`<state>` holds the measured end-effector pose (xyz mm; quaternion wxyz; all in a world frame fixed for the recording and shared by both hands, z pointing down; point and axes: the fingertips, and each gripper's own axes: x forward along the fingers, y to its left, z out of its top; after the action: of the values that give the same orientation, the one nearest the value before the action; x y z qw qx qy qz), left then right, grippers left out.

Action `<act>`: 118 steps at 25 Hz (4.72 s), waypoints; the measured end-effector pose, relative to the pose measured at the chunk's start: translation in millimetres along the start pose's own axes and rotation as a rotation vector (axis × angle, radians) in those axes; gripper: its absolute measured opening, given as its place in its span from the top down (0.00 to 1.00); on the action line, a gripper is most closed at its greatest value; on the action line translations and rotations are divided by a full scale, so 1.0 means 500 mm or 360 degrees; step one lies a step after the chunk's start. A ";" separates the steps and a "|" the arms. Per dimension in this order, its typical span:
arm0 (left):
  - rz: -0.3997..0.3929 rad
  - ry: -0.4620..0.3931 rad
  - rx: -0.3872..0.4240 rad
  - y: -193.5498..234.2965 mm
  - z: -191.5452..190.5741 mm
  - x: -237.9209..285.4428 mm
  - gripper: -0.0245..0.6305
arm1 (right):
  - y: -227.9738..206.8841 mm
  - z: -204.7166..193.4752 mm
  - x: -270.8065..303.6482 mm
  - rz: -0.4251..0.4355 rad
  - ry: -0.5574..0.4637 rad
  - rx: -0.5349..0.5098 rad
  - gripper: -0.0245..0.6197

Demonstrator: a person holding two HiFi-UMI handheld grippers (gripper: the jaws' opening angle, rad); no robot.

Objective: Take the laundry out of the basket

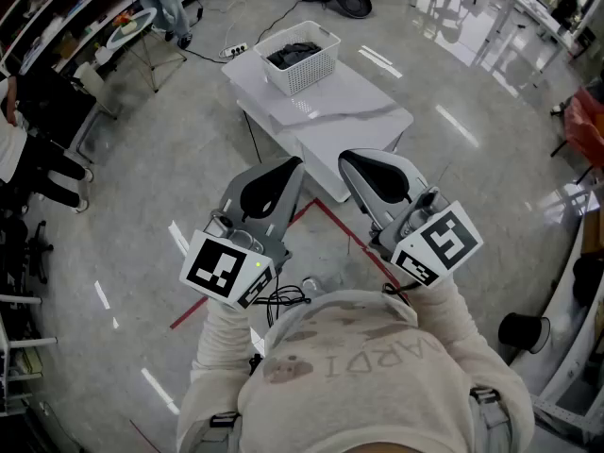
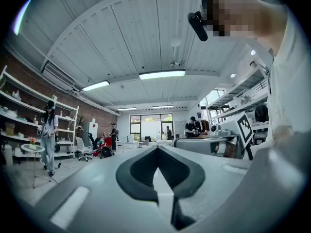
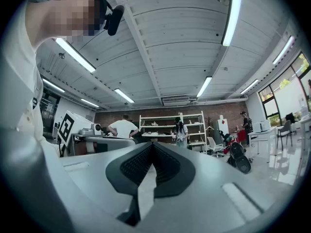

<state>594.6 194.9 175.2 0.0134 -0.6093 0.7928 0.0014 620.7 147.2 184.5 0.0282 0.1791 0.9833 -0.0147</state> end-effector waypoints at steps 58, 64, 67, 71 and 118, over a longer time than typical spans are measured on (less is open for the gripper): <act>0.0264 -0.0076 0.0039 0.628 -0.013 0.309 0.96 | -0.451 -0.049 0.531 0.0059 -0.0009 0.0123 0.92; 0.0320 -0.0041 0.0040 0.726 -0.020 0.343 0.96 | -0.491 -0.077 0.624 0.0120 0.0017 0.0172 0.92; 0.0323 -0.0042 0.0013 0.788 -0.034 0.355 0.96 | -0.510 -0.097 0.677 0.0110 0.0040 0.0188 0.92; 0.0273 -0.0027 0.0003 0.876 -0.059 0.381 0.96 | -0.543 -0.119 0.751 0.0041 0.0068 0.0187 0.92; -0.0452 0.0050 0.0017 1.437 -0.119 0.768 0.96 | -0.955 -0.188 1.237 -0.0643 0.0031 0.0244 0.92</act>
<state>-199.6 7.8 215.8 0.0042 -0.7152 0.6988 -0.0143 -130.4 -78.3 249.9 0.0016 -0.0199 0.9955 -0.0932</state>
